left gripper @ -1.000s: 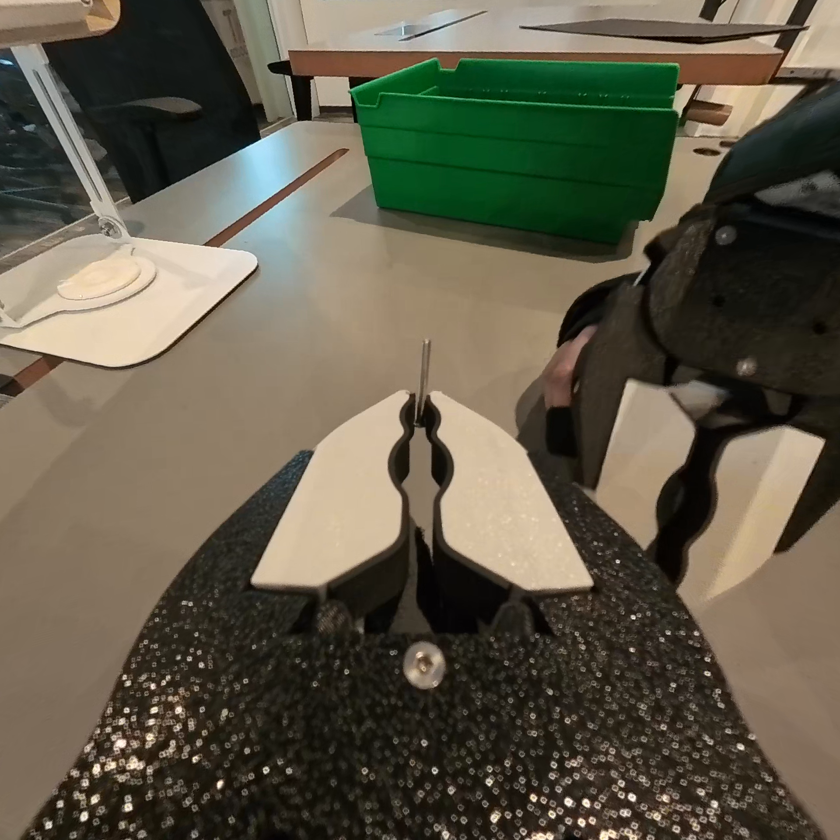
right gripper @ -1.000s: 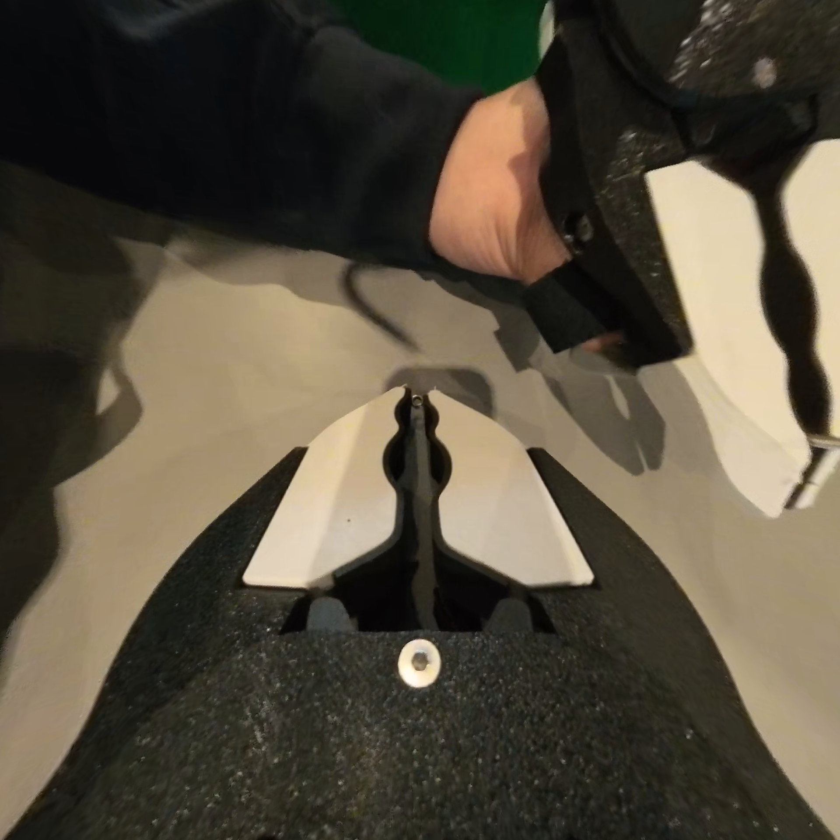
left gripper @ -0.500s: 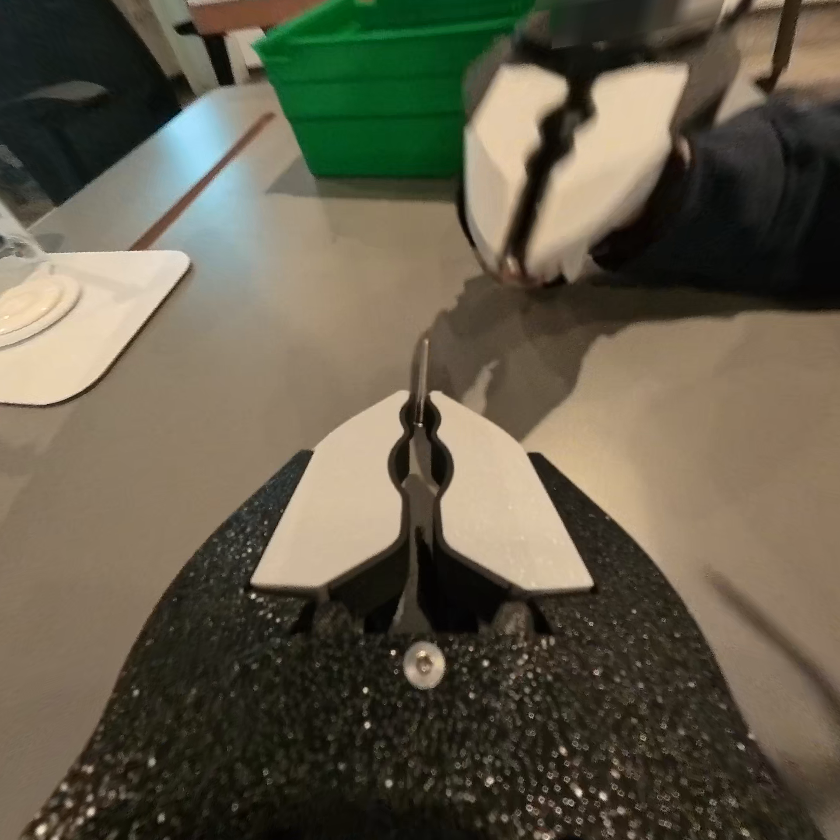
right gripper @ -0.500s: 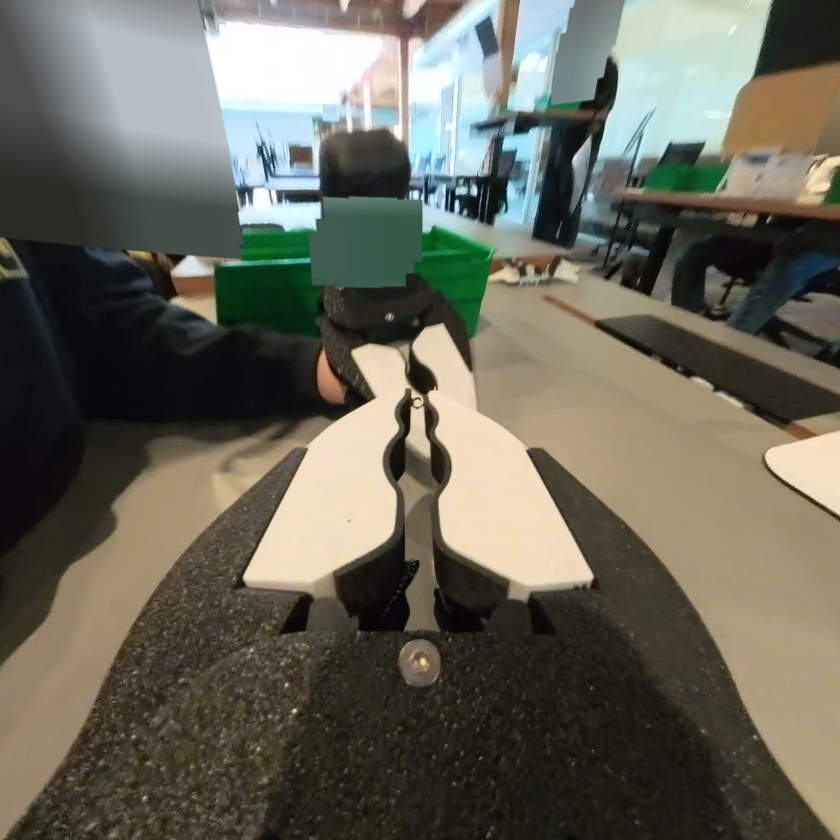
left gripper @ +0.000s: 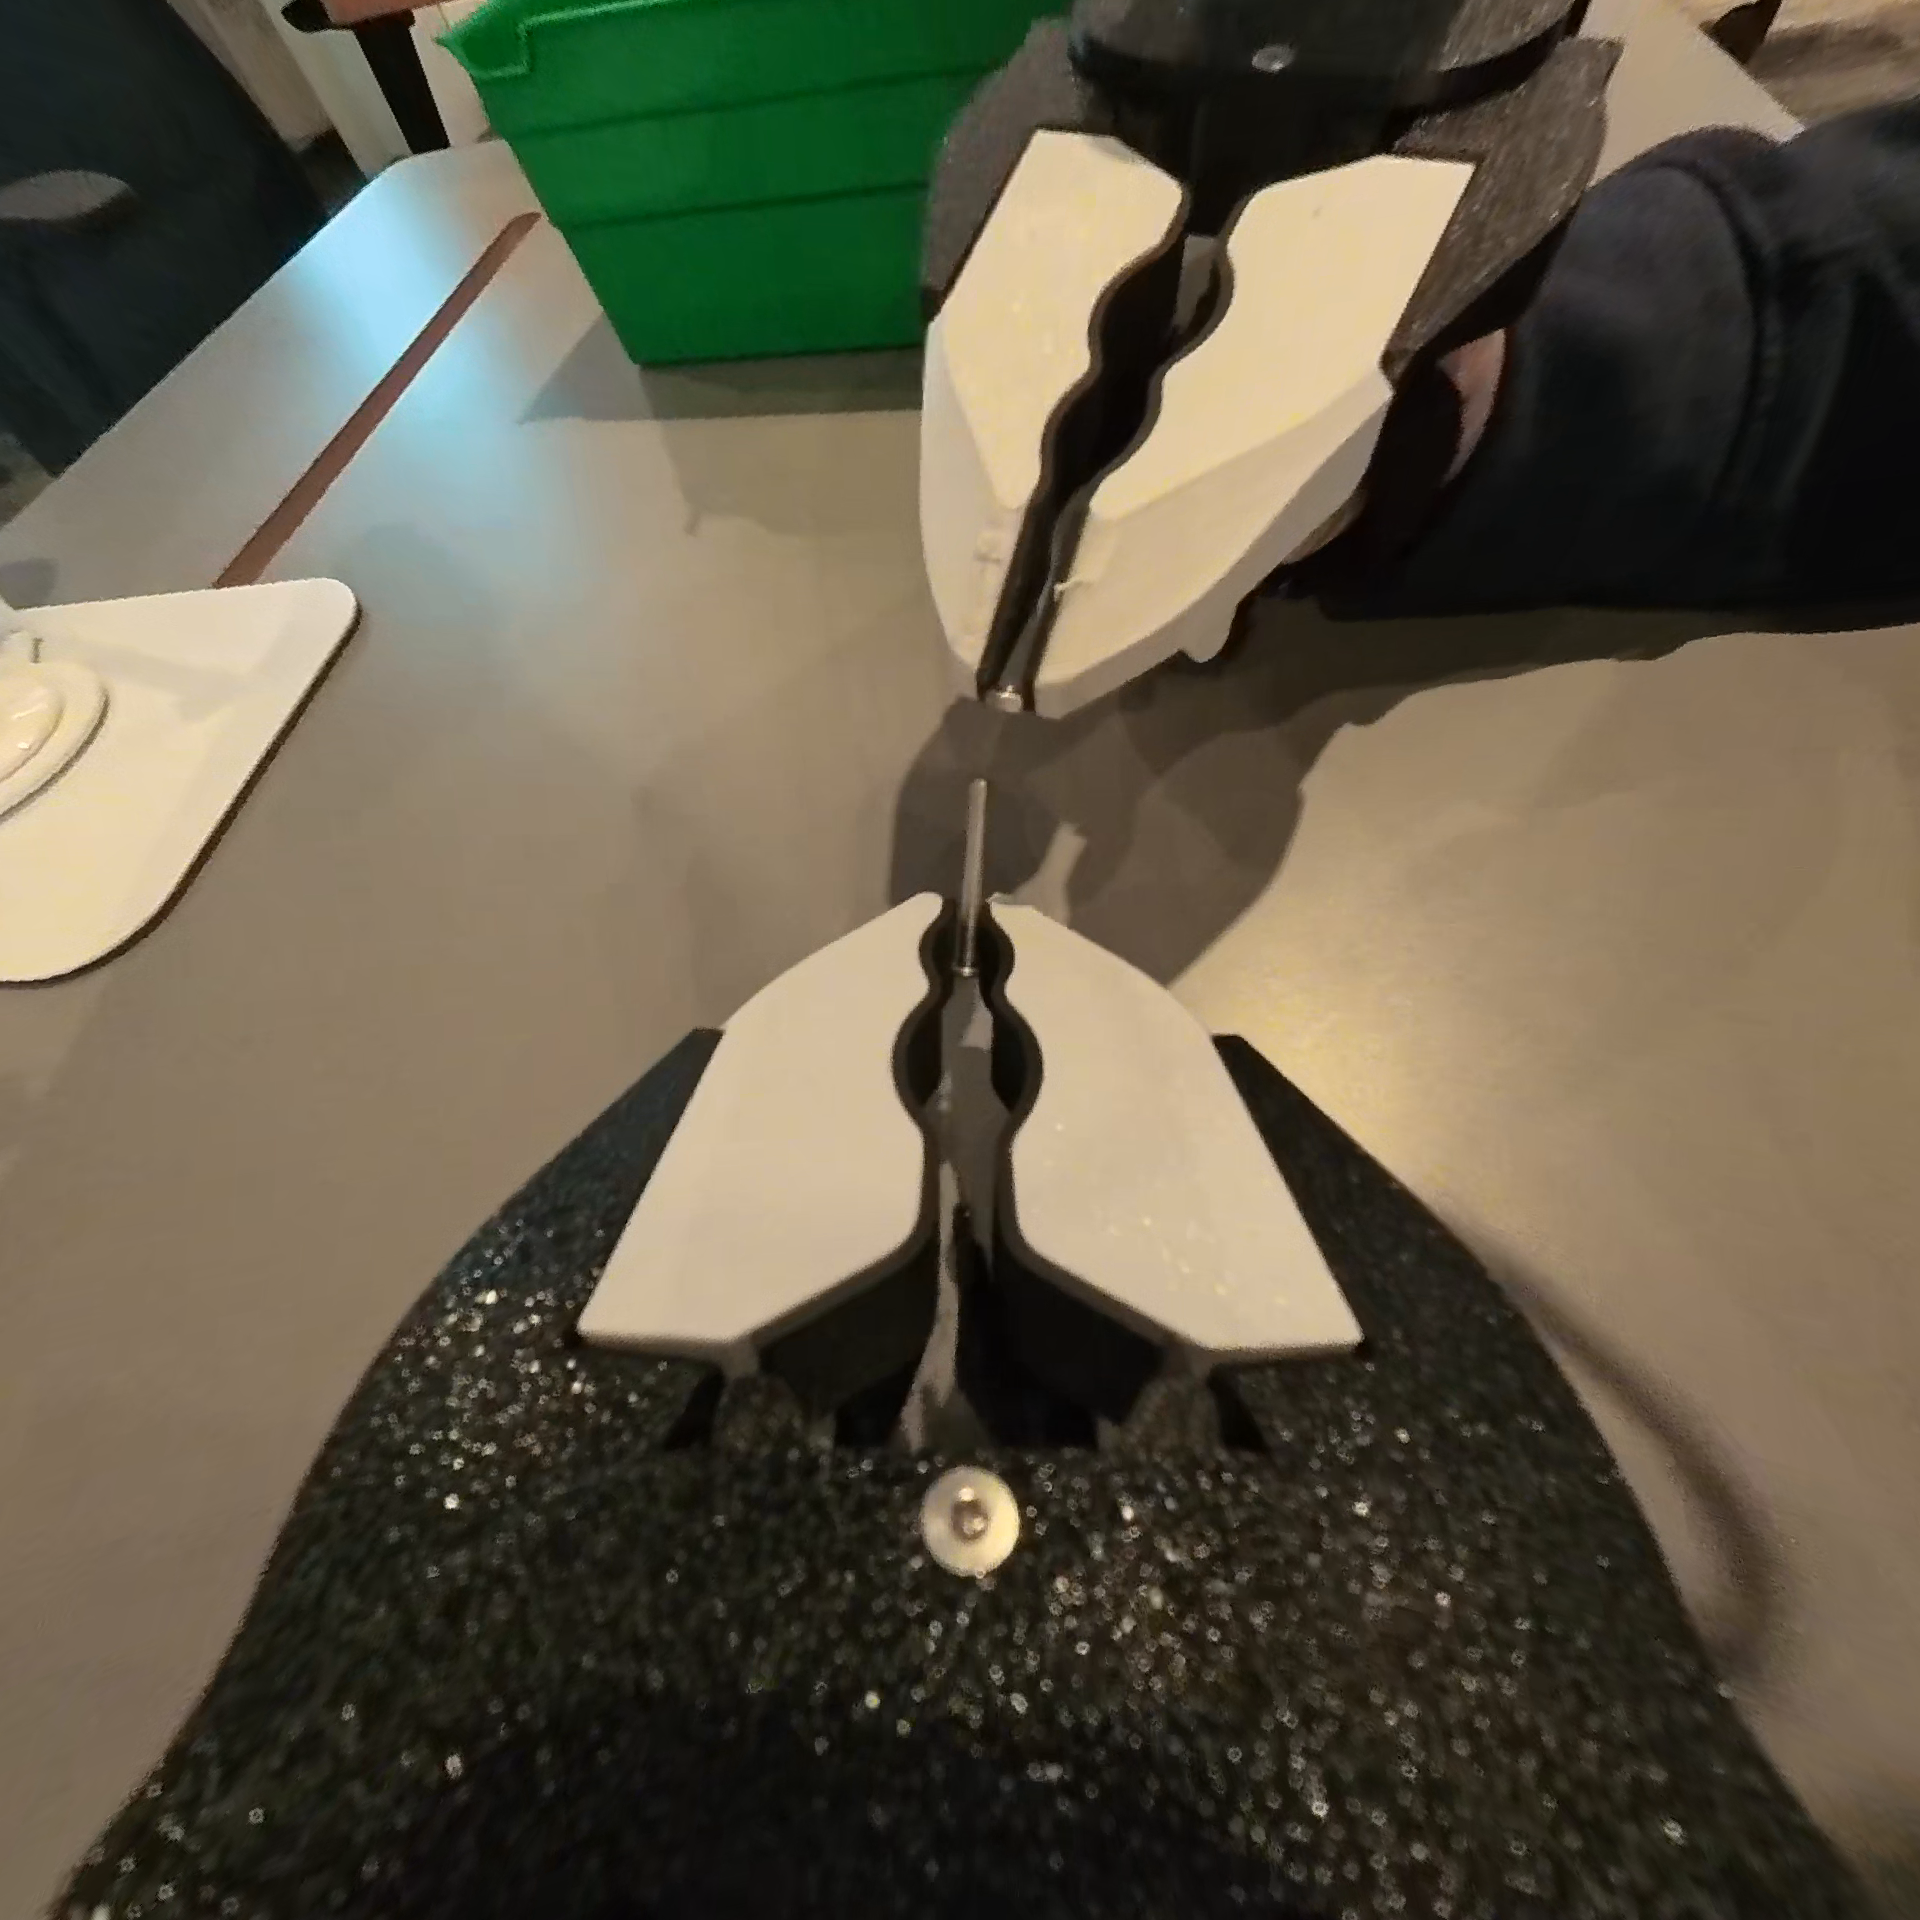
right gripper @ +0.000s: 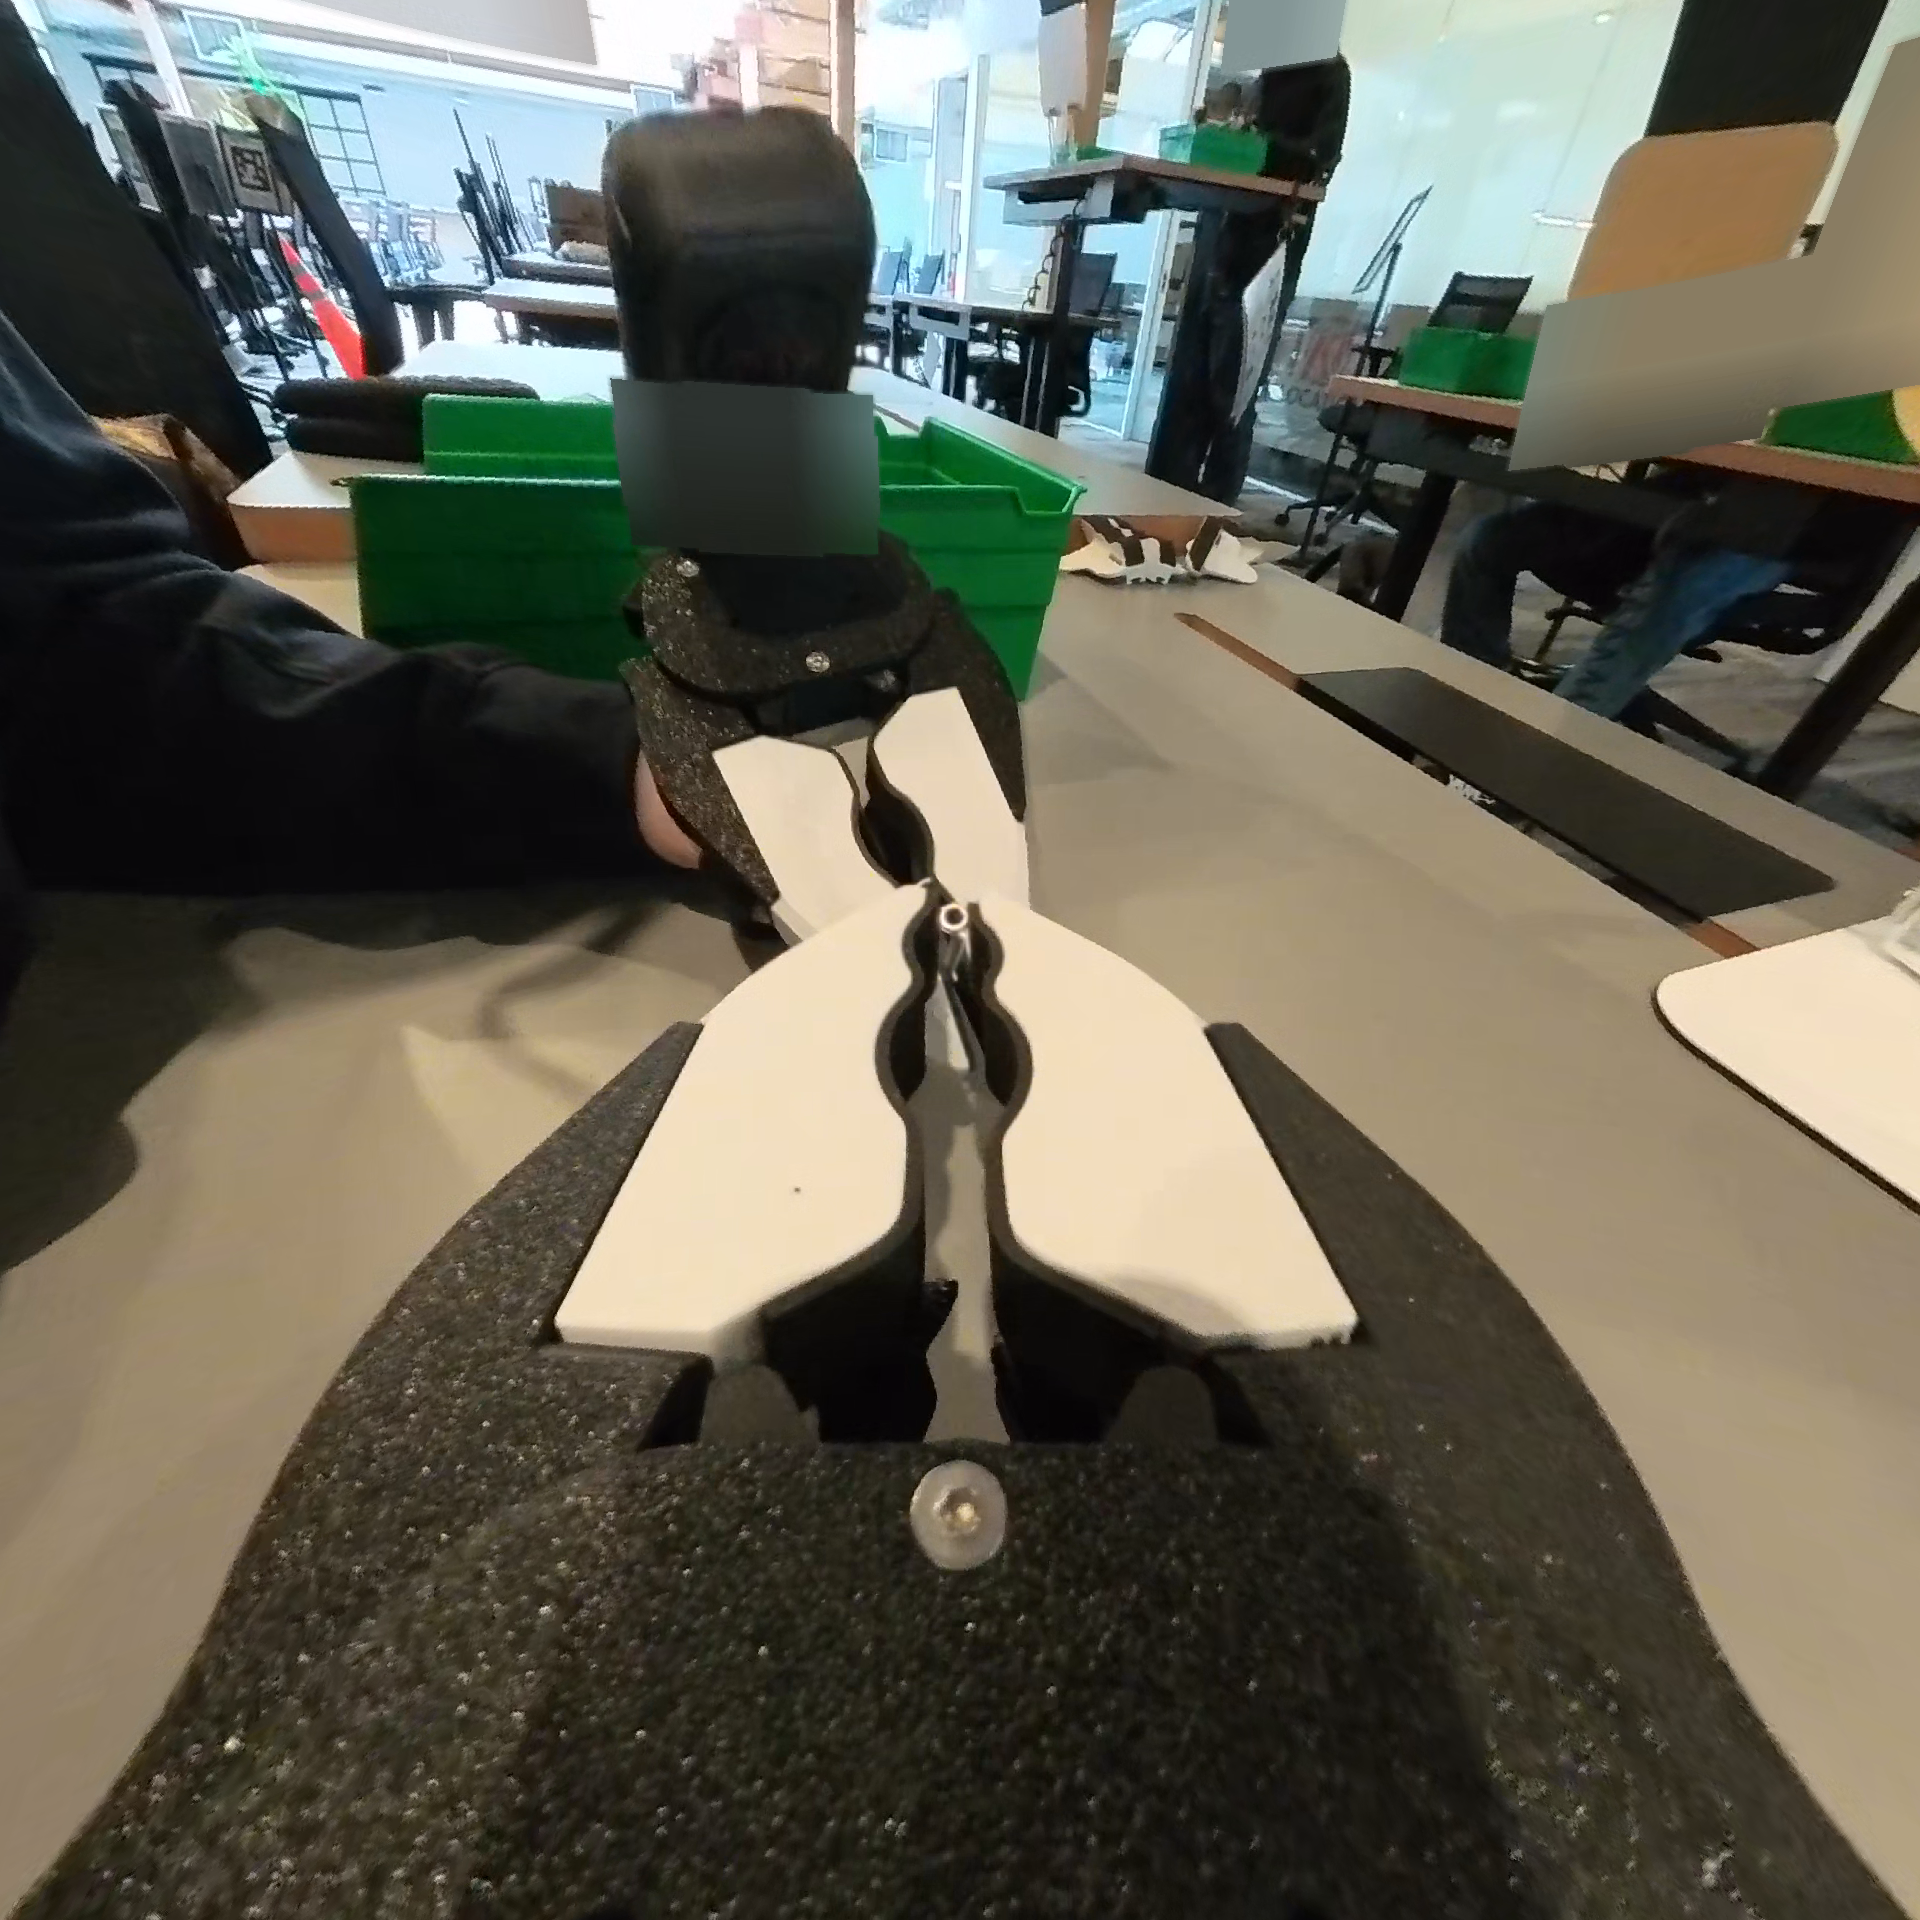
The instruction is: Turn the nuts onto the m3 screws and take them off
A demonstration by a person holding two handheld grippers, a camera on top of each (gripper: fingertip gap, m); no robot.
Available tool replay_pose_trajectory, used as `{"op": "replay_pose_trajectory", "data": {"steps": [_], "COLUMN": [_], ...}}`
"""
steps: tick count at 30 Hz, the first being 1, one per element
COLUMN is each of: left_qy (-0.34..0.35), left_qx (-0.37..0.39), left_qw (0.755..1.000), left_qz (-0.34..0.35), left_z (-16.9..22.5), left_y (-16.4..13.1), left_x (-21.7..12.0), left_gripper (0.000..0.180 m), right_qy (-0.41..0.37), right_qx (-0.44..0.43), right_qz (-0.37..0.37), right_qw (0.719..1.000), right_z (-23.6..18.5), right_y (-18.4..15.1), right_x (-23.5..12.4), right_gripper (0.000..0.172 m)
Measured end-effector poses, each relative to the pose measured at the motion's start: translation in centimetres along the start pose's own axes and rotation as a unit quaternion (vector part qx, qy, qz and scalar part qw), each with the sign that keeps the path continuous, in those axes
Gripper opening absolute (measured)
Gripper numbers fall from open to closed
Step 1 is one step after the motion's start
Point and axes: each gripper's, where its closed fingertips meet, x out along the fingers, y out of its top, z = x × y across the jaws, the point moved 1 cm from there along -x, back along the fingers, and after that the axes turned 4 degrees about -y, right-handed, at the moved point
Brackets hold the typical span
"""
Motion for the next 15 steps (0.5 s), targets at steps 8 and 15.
{"op": "replay_pose_trajectory", "data": {"steps": [8,15], "left_qy": [-0.013,-0.016], "left_qx": [-0.009,-0.010], "left_qw": [1.000,1.000], "left_qz": [0.027,0.025], "left_z": [0.27,0.38], "left_y": [0.64,0.62], "left_x": [-0.30,-0.19], "left_gripper": [0.003,0.003], "right_qy": [0.000,-0.003], "right_qx": [-0.003,-0.002], "right_qz": [0.000,-0.001], "right_qw": [1.000,1.000], "right_z": [-0.02,0.04], "right_y": [-0.02,-0.05], "right_x": [0.00,0.04], "right_gripper": [0.005,0.005]}}
